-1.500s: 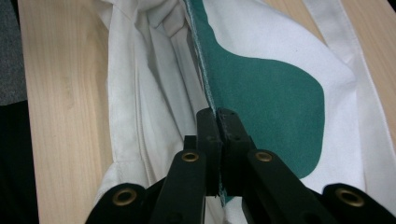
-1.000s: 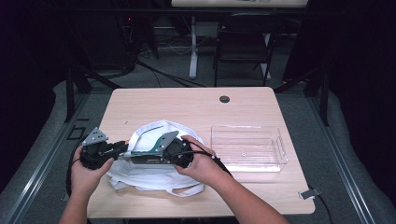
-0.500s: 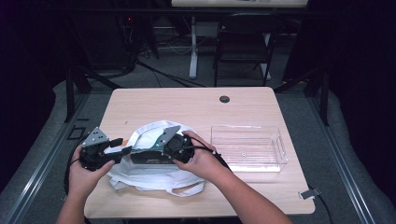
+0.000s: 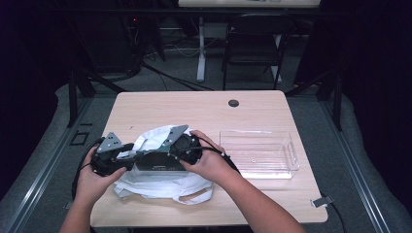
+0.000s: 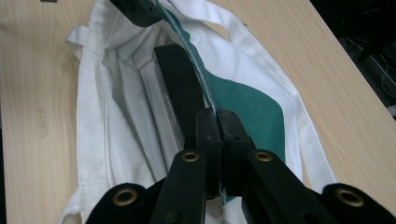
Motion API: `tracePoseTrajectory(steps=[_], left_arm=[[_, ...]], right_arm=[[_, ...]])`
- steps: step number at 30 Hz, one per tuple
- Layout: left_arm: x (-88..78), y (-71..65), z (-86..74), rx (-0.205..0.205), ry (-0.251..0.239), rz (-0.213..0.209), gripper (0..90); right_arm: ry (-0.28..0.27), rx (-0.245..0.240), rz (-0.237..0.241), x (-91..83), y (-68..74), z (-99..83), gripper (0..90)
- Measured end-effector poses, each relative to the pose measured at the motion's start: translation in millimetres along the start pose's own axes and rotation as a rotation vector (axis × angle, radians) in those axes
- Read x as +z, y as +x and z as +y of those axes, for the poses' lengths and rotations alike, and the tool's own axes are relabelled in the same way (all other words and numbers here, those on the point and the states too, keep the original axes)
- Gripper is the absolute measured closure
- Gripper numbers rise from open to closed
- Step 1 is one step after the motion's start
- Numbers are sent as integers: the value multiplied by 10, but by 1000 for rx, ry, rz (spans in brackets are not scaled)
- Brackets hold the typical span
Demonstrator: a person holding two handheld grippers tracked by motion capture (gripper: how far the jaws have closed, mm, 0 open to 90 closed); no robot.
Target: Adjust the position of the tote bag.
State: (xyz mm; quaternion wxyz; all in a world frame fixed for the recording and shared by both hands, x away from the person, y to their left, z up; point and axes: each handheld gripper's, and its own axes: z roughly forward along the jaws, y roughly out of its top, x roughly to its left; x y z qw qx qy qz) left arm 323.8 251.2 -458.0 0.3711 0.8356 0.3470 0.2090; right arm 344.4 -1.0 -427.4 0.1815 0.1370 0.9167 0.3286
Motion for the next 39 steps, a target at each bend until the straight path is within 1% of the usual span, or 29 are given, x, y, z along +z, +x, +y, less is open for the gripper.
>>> tracePoseTrajectory(steps=[3, 7, 10, 12, 13, 14, 16, 18, 21, 27, 30, 31, 33, 39], left_arm=[[5, -7, 8, 4, 6, -4, 475], [18, -15, 5, 14, 8, -8, 463], [35, -11, -3, 23, 10, -1, 456], [48, -8, -10, 25, 13, 3, 456], [68, -10, -15, 35, 14, 11, 457], [68, -10, -15, 35, 14, 11, 458], [86, -11, -13, 48, 23, 16, 461], [102, -3, -11, 54, 29, 23, 489], [110, -1, -11, 50, 24, 31, 520], [119, 4, -17, 55, 19, 47, 595], [126, 1, -18, 62, 24, 54, 642], [127, -3, -17, 69, 25, 63, 661], [131, -11, -16, 70, 24, 71, 699], [138, -2, -5, 75, 28, 73, 760]], right_arm=[[-3, 18, 3, 4, -27, 2, 887], [-5, 22, 4, 0, -52, 5, 887], [-13, 36, 3, 3, -70, 8, 887], [-9, 33, 2, 3, -78, 12, 887], [-10, 37, -1, 11, -86, 20, 887], [-1, 32, -3, 8, -92, 26, 887], [-5, 38, -4, 16, -97, 28, 887], [-7, 46, -7, 22, -110, 32, 887], [-11, 54, -9, 22, -127, 33, 887], [-7, 55, -12, 20, -148, 32, 887], [-9, 56, -16, 22, -153, 32, 887], [-11, 60, -18, 23, -158, 32, 887], [-14, 67, -19, 22, -164, 33, 887], [-14, 67, -14, 28, -165, 37, 886]])
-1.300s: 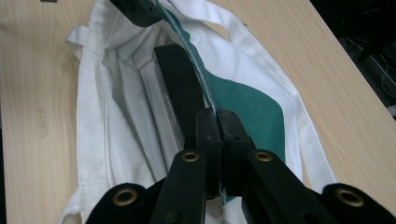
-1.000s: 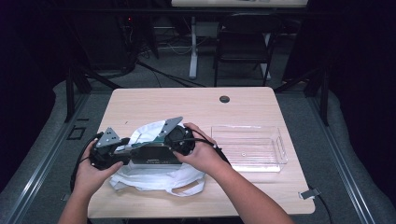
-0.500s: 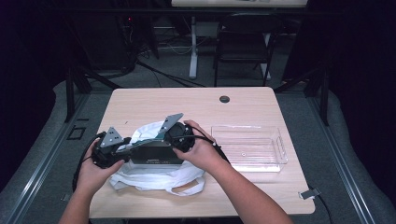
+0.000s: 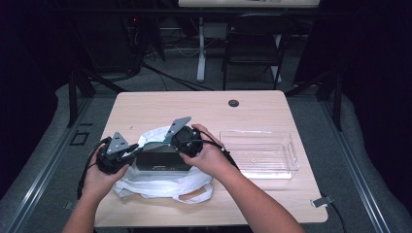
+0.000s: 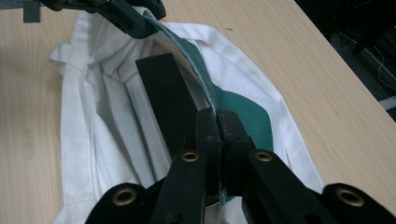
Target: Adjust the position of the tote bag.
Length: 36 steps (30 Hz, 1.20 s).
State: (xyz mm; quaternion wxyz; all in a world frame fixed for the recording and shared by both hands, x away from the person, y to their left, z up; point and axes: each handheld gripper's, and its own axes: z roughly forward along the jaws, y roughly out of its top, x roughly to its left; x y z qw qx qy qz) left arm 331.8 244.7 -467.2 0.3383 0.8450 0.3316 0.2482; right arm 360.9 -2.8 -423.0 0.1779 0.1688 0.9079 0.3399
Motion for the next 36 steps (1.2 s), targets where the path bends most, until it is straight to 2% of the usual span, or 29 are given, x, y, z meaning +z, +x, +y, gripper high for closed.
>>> tracePoseTrajectory(steps=[5, 6, 12, 15, 16, 19, 27, 36], left_arm=[[10, 9, 28, -9, 4, -7, 796], [7, 18, 39, 0, 8, -6, 800], [20, 40, 78, -15, 13, -10, 821], [20, 54, 92, -17, 13, -10, 822], [19, 62, 105, -20, 14, -7, 822], [23, 71, 116, -23, 13, -5, 823], [41, 116, 179, -24, 25, -8, 824], [71, 176, 285, -15, 49, 2, 824]], right_arm=[[-1, -2, 1, 6, 7, -6, 881], [-2, -1, -1, 6, 8, -9, 876], [-32, 13, 15, -43, 4, -20, 759], [-40, 15, 11, -76, 2, -31, 734], [-52, 31, 14, -115, 3, -57, 714], [-46, 35, 13, -147, 3, -87, 696], [-7, 19, -16, -193, 68, -280, 667], [17, -22, -74, -193, 116, -359, 679]])
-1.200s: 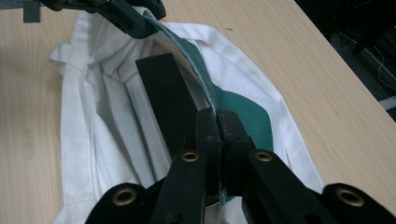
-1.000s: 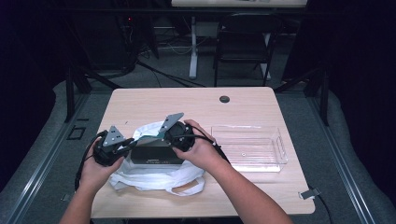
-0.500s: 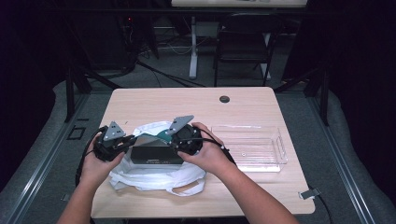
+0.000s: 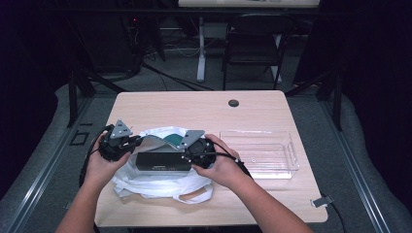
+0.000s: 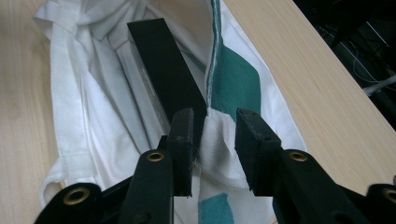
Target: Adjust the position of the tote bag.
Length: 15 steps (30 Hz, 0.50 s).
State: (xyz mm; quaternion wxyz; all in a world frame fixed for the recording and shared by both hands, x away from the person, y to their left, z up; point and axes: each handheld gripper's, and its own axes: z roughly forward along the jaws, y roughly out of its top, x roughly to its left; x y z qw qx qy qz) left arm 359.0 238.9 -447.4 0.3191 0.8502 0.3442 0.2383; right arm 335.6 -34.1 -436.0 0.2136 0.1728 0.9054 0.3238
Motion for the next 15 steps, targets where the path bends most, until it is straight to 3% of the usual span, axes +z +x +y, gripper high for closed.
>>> tracePoseTrajectory(steps=[11, 15], left_arm=[[56, 45, 42, -15, 1, 2, 825], [91, 45, 57, -16, 1, 3, 825]], right_arm=[[12, 7, -10, 20, -37, -21, 737], [27, -14, -38, 27, -57, -22, 800]])
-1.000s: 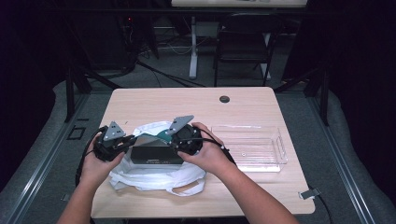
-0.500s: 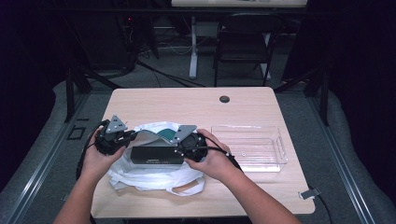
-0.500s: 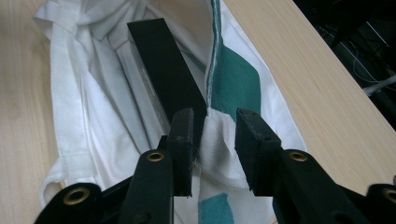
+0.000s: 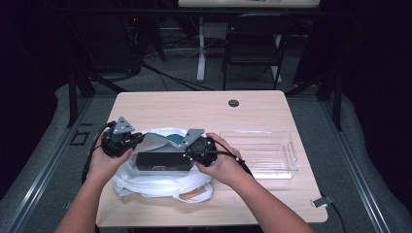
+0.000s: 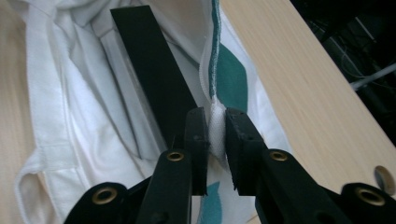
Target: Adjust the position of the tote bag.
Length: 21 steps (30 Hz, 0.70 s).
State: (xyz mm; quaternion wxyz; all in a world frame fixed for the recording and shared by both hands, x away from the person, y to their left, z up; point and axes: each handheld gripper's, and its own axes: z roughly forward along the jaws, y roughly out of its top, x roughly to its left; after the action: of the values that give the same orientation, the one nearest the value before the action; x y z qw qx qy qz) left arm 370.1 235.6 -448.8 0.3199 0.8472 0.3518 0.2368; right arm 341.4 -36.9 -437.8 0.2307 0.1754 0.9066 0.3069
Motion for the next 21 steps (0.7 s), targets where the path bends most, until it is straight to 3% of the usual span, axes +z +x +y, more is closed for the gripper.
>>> tracePoseTrajectory(steps=[10, 15, 21], left_arm=[[36, 25, 48, 2, 12, 7, 826], [70, 39, 93, 10, 25, 14, 825], [104, 71, 117, -8, 27, 10, 826]], right_arm=[[19, -48, -46, 6, -70, 43, 819], [23, -30, -58, 32, -113, 61, 822], [39, -11, -61, 51, -184, 103, 825]])
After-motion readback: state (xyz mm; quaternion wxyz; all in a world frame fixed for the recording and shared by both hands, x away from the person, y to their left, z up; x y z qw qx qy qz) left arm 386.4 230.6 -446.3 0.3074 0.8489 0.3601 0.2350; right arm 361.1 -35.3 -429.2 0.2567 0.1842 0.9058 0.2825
